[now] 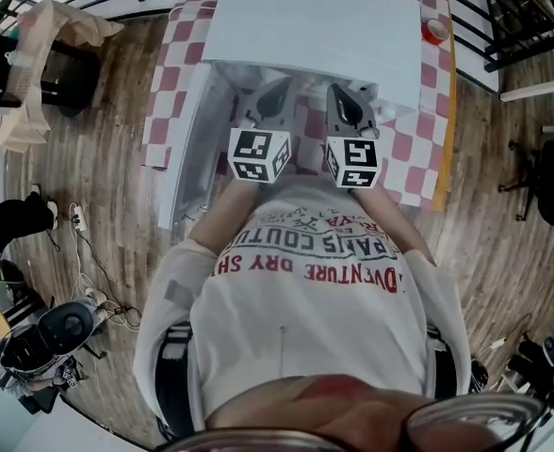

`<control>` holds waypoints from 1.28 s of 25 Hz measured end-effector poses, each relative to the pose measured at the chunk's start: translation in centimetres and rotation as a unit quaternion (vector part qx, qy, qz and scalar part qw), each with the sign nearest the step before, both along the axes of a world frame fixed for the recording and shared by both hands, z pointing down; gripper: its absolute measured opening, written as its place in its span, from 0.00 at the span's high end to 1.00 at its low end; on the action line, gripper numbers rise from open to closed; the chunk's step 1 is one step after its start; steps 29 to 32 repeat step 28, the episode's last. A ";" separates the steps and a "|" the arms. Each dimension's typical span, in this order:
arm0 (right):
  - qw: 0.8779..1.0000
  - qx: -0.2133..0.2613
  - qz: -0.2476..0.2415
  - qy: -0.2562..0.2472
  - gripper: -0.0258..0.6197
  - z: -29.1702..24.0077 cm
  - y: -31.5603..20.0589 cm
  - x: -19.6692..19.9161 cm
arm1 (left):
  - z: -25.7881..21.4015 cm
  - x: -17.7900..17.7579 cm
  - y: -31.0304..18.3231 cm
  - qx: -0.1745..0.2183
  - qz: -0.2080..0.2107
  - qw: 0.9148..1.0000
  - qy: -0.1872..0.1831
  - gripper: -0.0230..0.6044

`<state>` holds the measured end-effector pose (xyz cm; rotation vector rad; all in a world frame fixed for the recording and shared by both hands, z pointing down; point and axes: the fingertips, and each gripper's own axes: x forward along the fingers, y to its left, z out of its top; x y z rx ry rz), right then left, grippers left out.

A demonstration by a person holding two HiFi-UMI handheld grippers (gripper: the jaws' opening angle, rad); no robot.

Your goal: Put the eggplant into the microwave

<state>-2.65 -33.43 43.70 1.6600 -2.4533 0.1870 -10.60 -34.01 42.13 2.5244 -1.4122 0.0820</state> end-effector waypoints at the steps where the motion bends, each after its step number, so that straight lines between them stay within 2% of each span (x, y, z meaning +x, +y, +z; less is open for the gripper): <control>1: 1.000 -0.002 0.000 0.001 0.92 0.0 0.0 0.1 | 0.0 0.1 0.0 0.000 0.001 1.000 0.002 0.92; 9: 1.000 -0.005 -0.005 -0.013 0.92 0.1 0.5 0.4 | 0.4 0.5 0.3 -0.007 0.006 1.000 0.006 0.92; 17: 1.000 -0.025 0.002 -0.007 0.92 1.1 0.9 1.0 | 1.2 0.6 0.6 -0.008 -0.002 1.000 -0.011 0.92; 23: 1.000 -0.021 -0.012 -0.008 0.92 0.9 1.4 0.6 | 1.6 1.4 1.1 -0.004 0.012 0.999 -0.031 0.92; 32: 0.999 -0.013 -0.026 -0.017 0.92 0.5 2.1 0.2 | 1.8 1.5 1.5 -0.007 0.010 0.999 -0.029 0.92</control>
